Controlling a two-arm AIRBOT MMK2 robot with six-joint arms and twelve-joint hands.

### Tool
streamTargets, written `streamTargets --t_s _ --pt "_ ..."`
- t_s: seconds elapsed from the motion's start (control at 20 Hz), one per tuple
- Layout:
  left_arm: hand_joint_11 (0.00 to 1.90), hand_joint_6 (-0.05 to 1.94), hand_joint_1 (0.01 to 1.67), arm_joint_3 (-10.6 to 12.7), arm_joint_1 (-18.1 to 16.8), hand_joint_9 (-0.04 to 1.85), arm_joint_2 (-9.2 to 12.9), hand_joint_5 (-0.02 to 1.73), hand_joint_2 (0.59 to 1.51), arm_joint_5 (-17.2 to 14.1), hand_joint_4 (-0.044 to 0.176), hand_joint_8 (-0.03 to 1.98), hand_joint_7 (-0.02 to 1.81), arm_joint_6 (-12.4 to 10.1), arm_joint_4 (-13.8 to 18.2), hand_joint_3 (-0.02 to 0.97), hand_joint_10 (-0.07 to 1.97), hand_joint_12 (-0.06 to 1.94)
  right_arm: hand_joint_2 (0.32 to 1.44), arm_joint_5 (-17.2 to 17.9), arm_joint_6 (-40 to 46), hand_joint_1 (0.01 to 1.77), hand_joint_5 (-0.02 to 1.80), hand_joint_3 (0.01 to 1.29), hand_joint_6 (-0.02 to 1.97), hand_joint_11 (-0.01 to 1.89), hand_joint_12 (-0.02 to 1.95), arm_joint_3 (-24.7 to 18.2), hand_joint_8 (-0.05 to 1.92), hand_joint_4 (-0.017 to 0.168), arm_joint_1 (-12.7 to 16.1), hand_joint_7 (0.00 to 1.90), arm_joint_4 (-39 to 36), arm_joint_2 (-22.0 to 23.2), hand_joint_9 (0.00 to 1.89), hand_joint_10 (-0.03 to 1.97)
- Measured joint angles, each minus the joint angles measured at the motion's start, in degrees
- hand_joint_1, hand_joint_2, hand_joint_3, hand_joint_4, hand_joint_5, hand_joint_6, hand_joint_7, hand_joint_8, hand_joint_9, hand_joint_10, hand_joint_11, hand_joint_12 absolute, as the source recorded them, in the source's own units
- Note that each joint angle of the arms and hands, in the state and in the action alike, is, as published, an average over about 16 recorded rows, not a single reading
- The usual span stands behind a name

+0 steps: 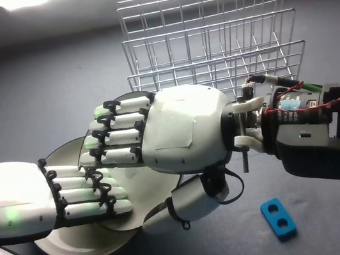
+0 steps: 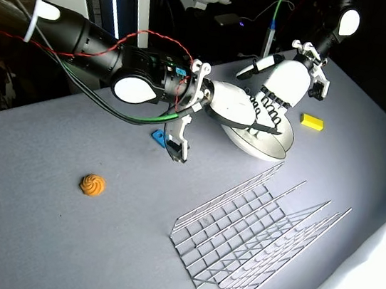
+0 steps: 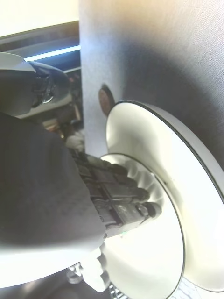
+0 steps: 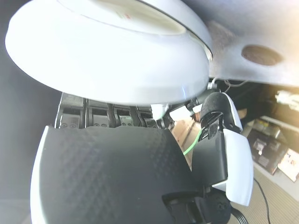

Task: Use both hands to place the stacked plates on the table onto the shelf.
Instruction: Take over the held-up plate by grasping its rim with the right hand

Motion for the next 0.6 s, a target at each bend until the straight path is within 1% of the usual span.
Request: streamTargets --t_s 0.05,0.15,0.6 --pt "0.02 -0.02 0.02 0.0 0.0 0.02 0.0 0.02 1.063 0.0 -0.004 -0.02 0.00 0.0 0.0 0.020 0.00 0.01 1.14 -0.2 -0.1 0.24 0.04 0.02 0.03 0.02 0.05 0.3 0.02 0.002 0.0 0.02 0.2 -0.2 0.03 0.02" --pt "0.02 -0.02 0.02 0.0 0.0 0.02 -0.1 0.02 1.059 0.1 -0.004 -0.01 0.00 0.0 0.0 0.020 0.00 0.01 1.14 -0.6 -0.4 0.35 0.06 0.02 0.03 0.02 0.10 0.7 0.02 0.002 0.1 0.04 0.6 -0.4 0.04 0.02" --pt "0.02 -0.02 0.02 0.2 -0.1 0.03 -0.1 0.04 1.048 0.2 -0.005 -0.02 0.01 -0.1 -0.1 0.020 -0.01 0.01 1.14 -2.1 -0.8 1.05 0.17 0.02 0.03 0.02 0.27 0.9 0.02 0.002 0.3 0.11 2.6 0.7 0.10 0.02"
